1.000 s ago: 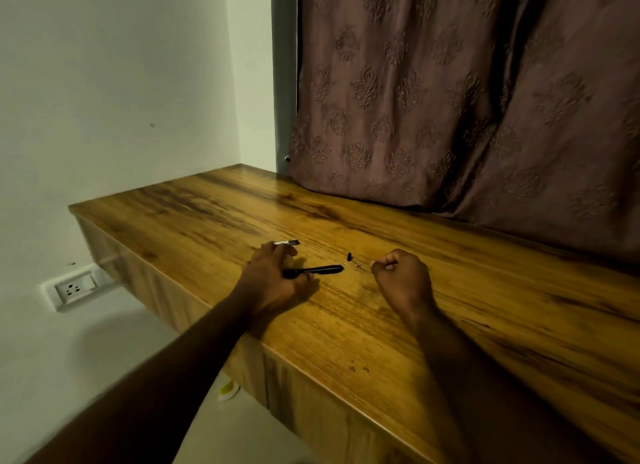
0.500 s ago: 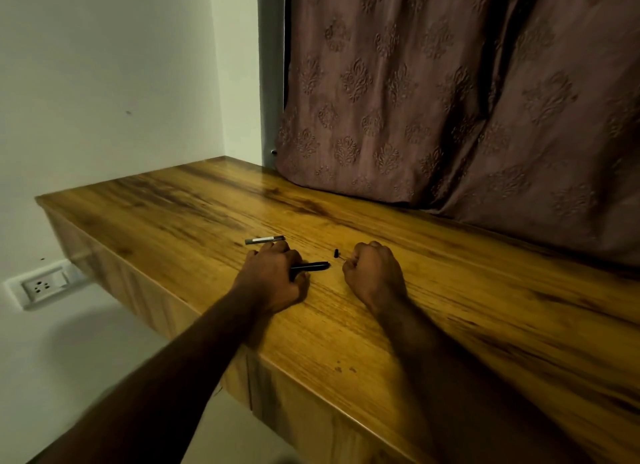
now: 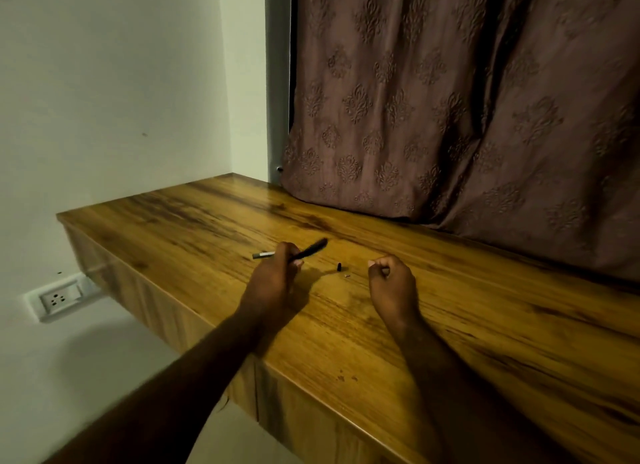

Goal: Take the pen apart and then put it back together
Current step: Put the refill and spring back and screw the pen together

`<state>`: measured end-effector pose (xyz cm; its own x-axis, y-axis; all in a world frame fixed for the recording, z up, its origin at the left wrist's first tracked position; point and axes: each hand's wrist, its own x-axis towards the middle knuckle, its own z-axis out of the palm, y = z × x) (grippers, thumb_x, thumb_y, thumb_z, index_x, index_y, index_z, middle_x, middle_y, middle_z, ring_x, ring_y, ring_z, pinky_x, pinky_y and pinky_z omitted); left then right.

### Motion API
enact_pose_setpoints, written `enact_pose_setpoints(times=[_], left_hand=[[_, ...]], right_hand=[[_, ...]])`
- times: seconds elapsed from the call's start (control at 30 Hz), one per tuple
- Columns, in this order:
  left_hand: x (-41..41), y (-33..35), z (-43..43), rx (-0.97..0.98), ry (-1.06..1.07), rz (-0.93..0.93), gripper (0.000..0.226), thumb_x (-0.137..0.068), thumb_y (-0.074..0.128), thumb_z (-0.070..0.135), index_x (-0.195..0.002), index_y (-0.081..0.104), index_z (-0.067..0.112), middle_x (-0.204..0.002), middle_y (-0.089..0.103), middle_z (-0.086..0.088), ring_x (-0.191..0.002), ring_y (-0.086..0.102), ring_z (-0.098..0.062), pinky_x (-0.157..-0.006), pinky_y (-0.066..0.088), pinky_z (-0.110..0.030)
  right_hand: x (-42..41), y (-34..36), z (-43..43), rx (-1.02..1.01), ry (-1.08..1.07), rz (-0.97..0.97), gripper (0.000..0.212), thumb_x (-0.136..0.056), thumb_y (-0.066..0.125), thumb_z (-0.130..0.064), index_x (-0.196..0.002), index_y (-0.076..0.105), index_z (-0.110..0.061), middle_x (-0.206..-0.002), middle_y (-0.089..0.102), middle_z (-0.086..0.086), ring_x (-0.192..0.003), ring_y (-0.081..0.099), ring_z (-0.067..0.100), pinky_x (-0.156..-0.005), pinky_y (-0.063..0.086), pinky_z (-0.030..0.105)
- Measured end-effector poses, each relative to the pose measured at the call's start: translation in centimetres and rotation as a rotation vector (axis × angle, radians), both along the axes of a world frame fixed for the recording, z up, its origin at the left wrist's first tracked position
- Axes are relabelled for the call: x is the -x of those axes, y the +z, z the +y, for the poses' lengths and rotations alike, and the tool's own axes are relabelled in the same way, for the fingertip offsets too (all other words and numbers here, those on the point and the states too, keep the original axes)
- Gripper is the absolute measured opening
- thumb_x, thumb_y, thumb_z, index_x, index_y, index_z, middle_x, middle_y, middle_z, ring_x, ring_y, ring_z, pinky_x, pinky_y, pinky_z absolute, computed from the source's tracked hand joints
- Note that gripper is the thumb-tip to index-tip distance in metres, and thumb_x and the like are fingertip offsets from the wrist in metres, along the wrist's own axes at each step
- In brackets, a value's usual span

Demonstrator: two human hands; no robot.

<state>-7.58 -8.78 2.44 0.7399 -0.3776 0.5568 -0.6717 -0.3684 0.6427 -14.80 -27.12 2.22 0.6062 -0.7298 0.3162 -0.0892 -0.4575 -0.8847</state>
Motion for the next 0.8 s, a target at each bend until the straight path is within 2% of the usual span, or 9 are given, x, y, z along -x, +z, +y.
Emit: enact_pose_setpoints(times=[0.07, 0.13, 0.2, 0.27, 0.4, 0.57, 0.7, 0.8], left_hand=[[0.7, 0.3, -0.7, 0.226, -0.008, 0.085, 0.003, -0.099, 0.043, 0.023, -0.098, 0.046, 0.022, -0.072, 0.054, -0.001, -0.062, 0.05, -0.015, -0.053, 0.041, -0.027], [1.2, 0.3, -2.0, 0.307, -0.056, 0.234, 0.009, -0.1, 0.044, 0.028, -0.095, 0.05, 0.023, -0.07, 0.05, 0.001, -0.061, 0.048, -0.015, -0.056, 0.042, -0.035], [2.2, 0.4, -3.4, 0.409, -0.121, 0.455, 0.014, -0.099, 0.048, 0.028, -0.091, 0.056, 0.02, -0.068, 0.053, 0.004, -0.061, 0.052, -0.01, -0.059, 0.045, -0.028], [3.0, 0.6, -4.3, 0.446, -0.18, 0.582, 0.015, -0.098, 0.05, 0.02, -0.088, 0.06, 0.016, -0.061, 0.058, 0.009, -0.054, 0.054, -0.001, -0.052, 0.044, -0.017], [2.6, 0.7, -4.7, 0.521, -0.287, 0.668, 0.012, -0.095, 0.055, 0.014, -0.085, 0.061, 0.013, -0.053, 0.062, 0.01, -0.048, 0.056, 0.0, -0.052, 0.045, -0.018], [2.5, 0.6, -4.8, 0.735, -0.396, 0.85, 0.012, -0.093, 0.057, 0.007, -0.081, 0.059, 0.008, -0.047, 0.058, 0.005, -0.042, 0.053, -0.004, -0.047, 0.048, -0.02], [2.5, 0.7, -4.6, 0.739, -0.397, 0.861, 0.009, -0.091, 0.059, 0.005, -0.082, 0.061, 0.006, -0.046, 0.056, 0.004, -0.042, 0.051, -0.006, -0.047, 0.048, -0.02], [2.3, 0.4, -4.7, 0.744, -0.444, 0.882, 0.011, -0.088, 0.062, 0.004, -0.078, 0.062, 0.004, -0.053, 0.057, -0.005, -0.049, 0.054, -0.015, -0.052, 0.051, -0.026]], right_hand=[[0.5, 0.0, 1.1, -0.131, 0.082, -0.076, 0.016, -0.094, 0.058, -0.022, -0.089, 0.065, -0.009, -0.072, 0.06, 0.0, -0.067, 0.053, 0.016, -0.058, 0.037, 0.024], [0.9, 0.1, 2.2, -0.232, 0.179, -0.115, 0.017, -0.095, 0.058, -0.021, -0.087, 0.064, -0.007, -0.071, 0.059, 0.004, -0.062, 0.048, 0.017, -0.053, 0.037, 0.024], [1.1, 0.0, 2.8, -0.292, 0.285, -0.146, 0.018, -0.095, 0.057, -0.019, -0.082, 0.063, -0.008, -0.073, 0.059, 0.009, -0.059, 0.046, 0.018, -0.051, 0.035, 0.025], [1.1, 0.1, 2.9, -0.307, 0.364, -0.142, 0.018, -0.094, 0.058, -0.018, -0.078, 0.062, -0.011, -0.074, 0.059, 0.011, -0.056, 0.044, 0.013, -0.048, 0.034, 0.024], [0.9, 0.0, 2.3, -0.327, 0.466, -0.103, 0.017, -0.093, 0.059, -0.014, -0.078, 0.064, -0.011, -0.073, 0.061, 0.005, -0.056, 0.048, 0.006, -0.051, 0.037, 0.019], [0.8, 0.0, 2.3, -0.297, 0.508, -0.064, 0.014, -0.093, 0.059, -0.013, -0.081, 0.065, -0.01, -0.073, 0.061, 0.005, -0.06, 0.049, 0.01, -0.054, 0.039, 0.023], [1.0, 0.2, 2.4, -0.265, 0.546, -0.028, 0.012, -0.092, 0.06, -0.012, -0.086, 0.066, -0.004, -0.076, 0.062, 0.01, -0.062, 0.049, 0.012, -0.055, 0.039, 0.023], [1.0, 0.2, 2.3, -0.27, 0.563, -0.024, 0.014, -0.091, 0.06, -0.011, -0.089, 0.066, 0.001, -0.074, 0.058, 0.011, -0.061, 0.048, 0.012, -0.053, 0.038, 0.022]])
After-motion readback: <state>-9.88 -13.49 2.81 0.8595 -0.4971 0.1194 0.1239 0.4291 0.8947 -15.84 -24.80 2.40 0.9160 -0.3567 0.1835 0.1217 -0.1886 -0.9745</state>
